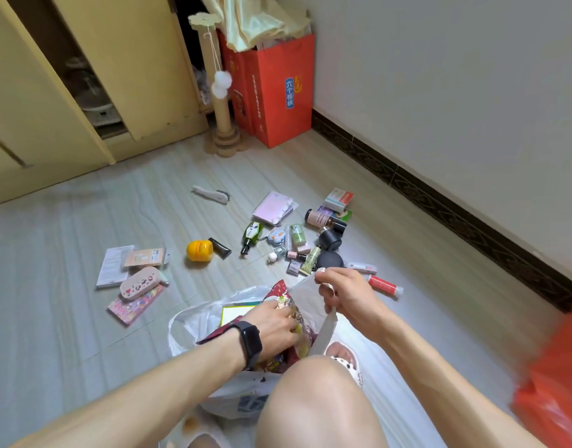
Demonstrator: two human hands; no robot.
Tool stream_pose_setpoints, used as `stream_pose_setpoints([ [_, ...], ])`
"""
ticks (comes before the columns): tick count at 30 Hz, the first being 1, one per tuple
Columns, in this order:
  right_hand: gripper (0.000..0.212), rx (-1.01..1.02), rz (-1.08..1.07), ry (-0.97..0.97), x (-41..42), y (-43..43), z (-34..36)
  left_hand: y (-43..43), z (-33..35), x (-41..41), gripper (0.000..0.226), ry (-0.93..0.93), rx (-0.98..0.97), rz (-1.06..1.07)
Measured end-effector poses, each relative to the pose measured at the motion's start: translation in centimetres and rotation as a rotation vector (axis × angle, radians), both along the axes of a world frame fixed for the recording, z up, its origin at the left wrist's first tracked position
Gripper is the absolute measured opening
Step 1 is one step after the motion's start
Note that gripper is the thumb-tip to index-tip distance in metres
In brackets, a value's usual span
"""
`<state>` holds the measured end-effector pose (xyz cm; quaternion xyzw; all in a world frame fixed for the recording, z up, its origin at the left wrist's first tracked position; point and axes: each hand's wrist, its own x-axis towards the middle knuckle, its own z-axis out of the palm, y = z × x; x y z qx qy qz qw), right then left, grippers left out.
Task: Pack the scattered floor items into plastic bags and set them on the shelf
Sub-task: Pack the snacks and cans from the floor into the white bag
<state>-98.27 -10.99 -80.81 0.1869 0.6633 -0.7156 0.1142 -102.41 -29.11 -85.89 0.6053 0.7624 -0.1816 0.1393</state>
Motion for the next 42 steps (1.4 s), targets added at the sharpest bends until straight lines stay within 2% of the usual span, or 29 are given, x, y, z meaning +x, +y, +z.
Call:
stream_pose_setpoints([
  [3, 0.021, 0.043, 0.027, 0.017, 0.3, -0.2, 0.3, -0.5, -0.1, -0.2, 0.052, -0.133, 0.043, 0.276],
  [6, 0.022, 0.061, 0.058, 0.021, 0.9, 0.2, 0.3, -1.9, 1.7, -1.2, 0.068, -0.178, 0.078, 0.422],
  [8, 0.023, 0.06, 0.052, 0.007, 1.3, 0.4, 0.3, -3.6, 3.4, -2.5, 0.064, -0.169, 0.128, 0.511],
  [10, 0.025, 0.055, 0.04, -0.005, 1.4, 0.5, 0.1, -6.3, 4.7, -4.1, 0.062, -0.081, 0.142, 0.611],
  [13, 0.018, 0.064, 0.063, 0.006, 1.3, 0.2, -0.3, -11.8, 4.9, -5.9, 0.081, 0.05, -0.02, 0.817],
  [15, 0.009, 0.07, 0.065, 0.017, 1.0, -0.3, -0.5, -15.0, 4.3, -6.1, 0.093, 0.026, -0.123, 0.988],
  [17, 0.012, 0.052, 0.051, 0.03, 0.5, -1.1, -0.7, -17.3, 3.1, -6.0, 0.096, -0.011, -0.167, 1.096],
  [19, 0.014, 0.061, 0.07, 0.041, -0.2, -2.0, -0.7, -18.3, 2.0, -5.9, 0.088, -0.048, -0.165, 1.141],
  [22, 0.017, 0.053, 0.125, 0.042, -1.5, -3.8, -0.9, -18.4, 0.6, -5.6, 0.044, -0.175, -0.134, 1.18],
  [24, 0.018, -0.01, 0.132, 0.02, -2.4, -4.9, -1.0, -18.1, -0.2, -5.7, 0.018, -0.242, -0.049, 1.229],
  [26, 0.018, -0.013, 0.159, -0.005, -3.5, -6.2, -1.2, -18.1, -0.6, -6.0, 0.014, -0.333, 0.106, 1.349],
  [30, 0.021, -0.006, 0.168, -0.075, -5.9, -8.7, -2.1, -17.0, 0.6, -6.4, 0.014, -0.837, 0.63, 1.674],
  [33, 0.029, 0.051, 0.188, -0.148, -7.5, -10.8, -2.7, -16.5, 2.8, -6.7, 0.009, -1.15, 0.923, 1.783],
  [36, 0.027, 0.154, 0.205, -0.147, -9.0, -11.6, -1.2, -16.4, 5.8, -6.9, 0.015, -1.252, 1.087, 1.788],
  [39, 0.022, 0.043, 0.06, -0.027, -10.3, -10.2, 2.1, -16.8, 8.8, -6.9, 0.007, -1.294, 1.303, 1.84],
  [42, 0.024, 0.037, 0.065, 0.037, -9.2, -8.8, 3.5, -17.7, 10.0, -6.0, 0.008, -1.394, 1.377, 1.855],
])
